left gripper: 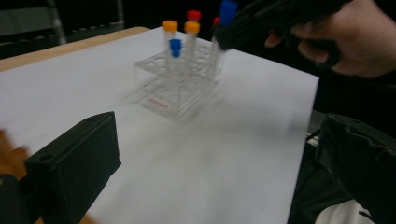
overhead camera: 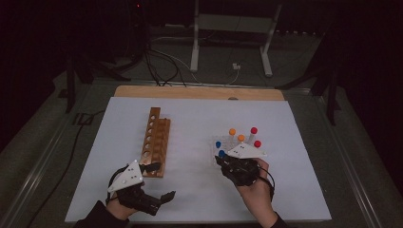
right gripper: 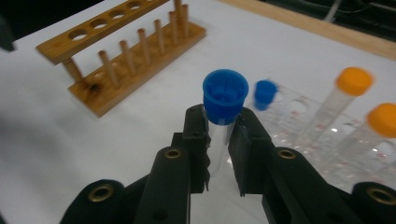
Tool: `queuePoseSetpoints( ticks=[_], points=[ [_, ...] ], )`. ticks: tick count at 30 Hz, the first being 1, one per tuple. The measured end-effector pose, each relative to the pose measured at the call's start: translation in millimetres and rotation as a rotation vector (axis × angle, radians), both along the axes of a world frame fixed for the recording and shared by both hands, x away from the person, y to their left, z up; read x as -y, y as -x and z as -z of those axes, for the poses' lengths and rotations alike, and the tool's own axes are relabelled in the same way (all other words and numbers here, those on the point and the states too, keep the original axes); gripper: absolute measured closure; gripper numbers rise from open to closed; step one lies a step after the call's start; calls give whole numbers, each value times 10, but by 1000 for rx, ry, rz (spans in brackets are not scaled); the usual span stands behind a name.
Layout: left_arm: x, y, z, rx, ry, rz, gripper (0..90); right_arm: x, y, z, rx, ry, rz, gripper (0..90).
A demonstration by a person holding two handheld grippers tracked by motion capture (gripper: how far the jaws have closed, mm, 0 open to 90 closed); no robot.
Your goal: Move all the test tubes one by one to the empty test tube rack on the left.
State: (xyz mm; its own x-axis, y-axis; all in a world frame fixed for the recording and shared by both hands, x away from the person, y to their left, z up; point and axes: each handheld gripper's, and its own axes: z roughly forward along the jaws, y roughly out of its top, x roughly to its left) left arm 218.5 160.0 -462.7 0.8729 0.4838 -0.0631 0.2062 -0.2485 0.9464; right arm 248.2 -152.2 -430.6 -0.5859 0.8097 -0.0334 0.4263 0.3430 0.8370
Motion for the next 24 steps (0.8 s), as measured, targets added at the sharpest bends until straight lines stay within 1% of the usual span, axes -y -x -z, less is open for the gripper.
queuePoseSetpoints(
  ticks=[3,4,5,6,7,11,12,15,16,21,23,24],
  points=[
    [118,-53,-51,-14,-8,36,5,-41,30,35,-13,-3,-26,767],
    [118,-53,-51,-14,-8,36,5,-53,40,46,-16,-6,-36,767],
    [173,-75,-71,-19,-8,50,5,-70,50,57,-19,-4,-44,767],
    [173,-75,-71,-19,-8,50,5,-70,50,57,-19,-4,-44,767],
    [197,-85,-81,-19,-10,56,5,-96,66,75,-23,-1,-60,767],
    [288,-133,-129,-25,8,73,6,-136,99,96,-32,-3,-90,767],
    [288,-133,-129,-25,8,73,17,-146,106,103,-32,-4,-100,767],
    [325,-169,-164,-25,30,75,29,-186,130,122,-33,4,-124,767],
    [351,-190,-189,-18,37,73,37,-200,135,127,-36,5,-133,767],
    [424,-230,-227,-9,33,72,71,-254,167,136,-30,21,-152,766],
    [467,-253,-238,-14,40,80,72,-261,172,137,-31,22,-157,767],
    [488,-265,-242,-15,43,81,106,-276,185,139,-30,21,-163,767]
  ],
)
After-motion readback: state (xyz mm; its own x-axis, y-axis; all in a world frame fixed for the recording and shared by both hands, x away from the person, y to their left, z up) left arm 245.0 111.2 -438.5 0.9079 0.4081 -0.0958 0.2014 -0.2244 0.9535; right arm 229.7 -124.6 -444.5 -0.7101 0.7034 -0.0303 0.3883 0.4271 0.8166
